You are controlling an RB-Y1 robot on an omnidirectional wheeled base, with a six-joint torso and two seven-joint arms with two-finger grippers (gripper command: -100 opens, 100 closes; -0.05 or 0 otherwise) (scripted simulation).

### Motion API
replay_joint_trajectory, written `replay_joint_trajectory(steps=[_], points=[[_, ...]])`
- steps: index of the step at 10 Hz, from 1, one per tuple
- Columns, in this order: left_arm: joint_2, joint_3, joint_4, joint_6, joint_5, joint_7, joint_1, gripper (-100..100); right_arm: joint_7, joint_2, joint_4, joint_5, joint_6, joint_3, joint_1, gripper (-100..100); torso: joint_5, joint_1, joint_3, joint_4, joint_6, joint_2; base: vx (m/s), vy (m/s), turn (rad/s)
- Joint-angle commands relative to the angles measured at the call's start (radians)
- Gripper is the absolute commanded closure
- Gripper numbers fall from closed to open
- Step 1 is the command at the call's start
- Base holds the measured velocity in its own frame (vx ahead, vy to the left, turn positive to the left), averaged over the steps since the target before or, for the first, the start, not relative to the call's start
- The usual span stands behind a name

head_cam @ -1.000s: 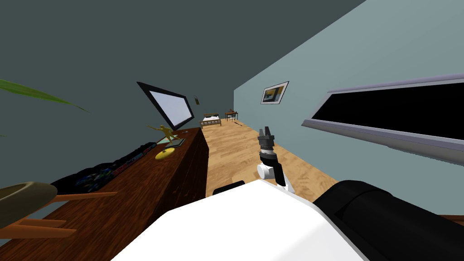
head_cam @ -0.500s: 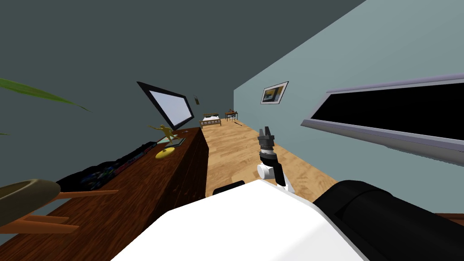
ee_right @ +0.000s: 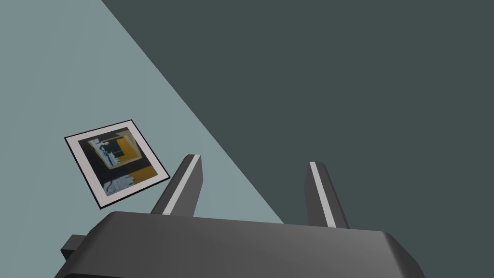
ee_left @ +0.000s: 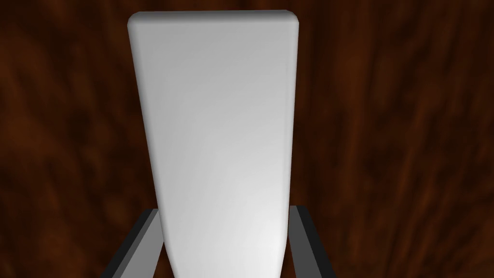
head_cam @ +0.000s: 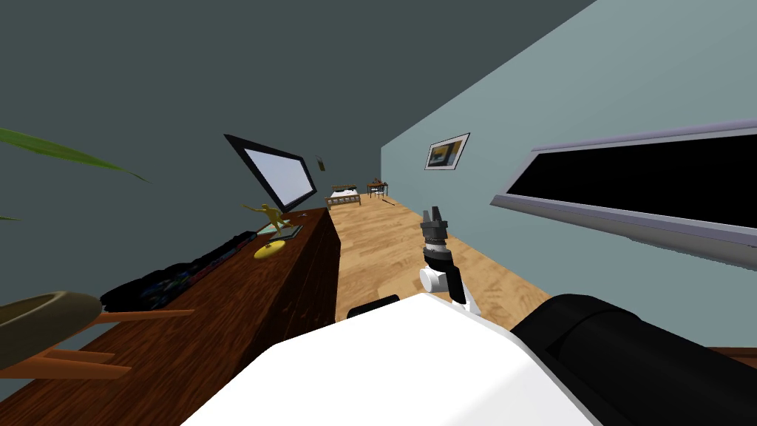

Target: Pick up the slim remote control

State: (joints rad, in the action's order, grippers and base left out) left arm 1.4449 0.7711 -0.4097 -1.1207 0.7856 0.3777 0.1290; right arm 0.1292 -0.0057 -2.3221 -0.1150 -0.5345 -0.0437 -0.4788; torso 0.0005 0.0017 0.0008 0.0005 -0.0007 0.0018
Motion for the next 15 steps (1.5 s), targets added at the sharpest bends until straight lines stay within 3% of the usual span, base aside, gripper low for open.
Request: replay_joint_trajectory(steps=[1,3,4,5,7,8,9,11,12,14,15], points=[[0.0,0.0,0.0,0.0,0.0,0.0,0.0,100,0.0,0.0,0.0,0.0,0.0,0.0,0.0,0,0.0,0.0,0.0,0.0,0.0,0.0,0.0,0.0,0.0],[0.0,0.0,0.0,0.0,0.0,0.0,0.0,100,0.0,0.0,0.0,0.0,0.0,0.0,0.0,0,0.0,0.0,0.0,0.0,0.0,0.0,0.0,0.0,0.0],[0.0,0.0,0.0,0.0,0.0,0.0,0.0,0,0.0,0.0,0.0,0.0,0.0,0.0,0.0,0,0.0,0.0,0.0,0.0,0.0,0.0,0.0,0.0,0.0],[0.02,-0.05,-0.05,0.038,-0.012,0.016,0.05,100,0.0,0.0,0.0,0.0,0.0,0.0,0.0,0,0.0,0.0,0.0,0.0,0.0,0.0,0.027,0.016,0.003],[0.02,-0.065,-0.077,0.038,-0.012,0.016,0.092,100,0.0,0.0,0.0,0.0,0.0,0.0,0.0,0,0.0,0.001,-0.001,0.0,0.0,-0.002,0.026,0.015,-0.003],[0.037,-0.11,-0.102,0.064,-0.023,0.022,0.119,100,0.0,0.0,0.0,0.0,0.0,0.0,0.0,0,0.0,0.001,-0.001,0.0,-0.001,-0.001,0.021,0.012,0.013],[0.037,-0.13,-0.112,0.064,-0.023,0.022,0.136,100,0.0,0.0,0.0,0.0,0.0,0.0,0.0,0,-0.001,0.001,-0.001,0.0,0.0,-0.002,0.022,0.01,-0.002],[0.037,-0.13,-0.136,0.064,-0.023,0.022,0.183,100,0.0,0.0,0.0,0.0,0.0,0.0,0.0,0,0.0,0.0,0.0,0.0,-0.001,-0.001,0.01,0.006,-0.01],[0.053,-0.183,-0.181,0.089,-0.033,0.028,0.226,100,0.0,0.0,0.0,0.0,0.0,0.0,0.0,0,0.001,0.0,0.0,0.0,-0.002,0.001,0.018,0.009,0.022],[0.053,-0.196,-0.195,0.089,-0.033,0.028,0.274,100,0.0,0.0,0.0,0.0,0.0,0.0,0.0,0,0.0,0.001,0.0,0.0,-0.001,0.0,0.02,0.01,-0.007],[0.053,-0.196,-0.195,0.089,-0.033,0.028,0.274,100,0.0,0.0,0.0,0.0,0.0,0.0,0.0,0,0.0,0.001,0.0,0.0,-0.002,0.0,0.0,0.0,0.0]])
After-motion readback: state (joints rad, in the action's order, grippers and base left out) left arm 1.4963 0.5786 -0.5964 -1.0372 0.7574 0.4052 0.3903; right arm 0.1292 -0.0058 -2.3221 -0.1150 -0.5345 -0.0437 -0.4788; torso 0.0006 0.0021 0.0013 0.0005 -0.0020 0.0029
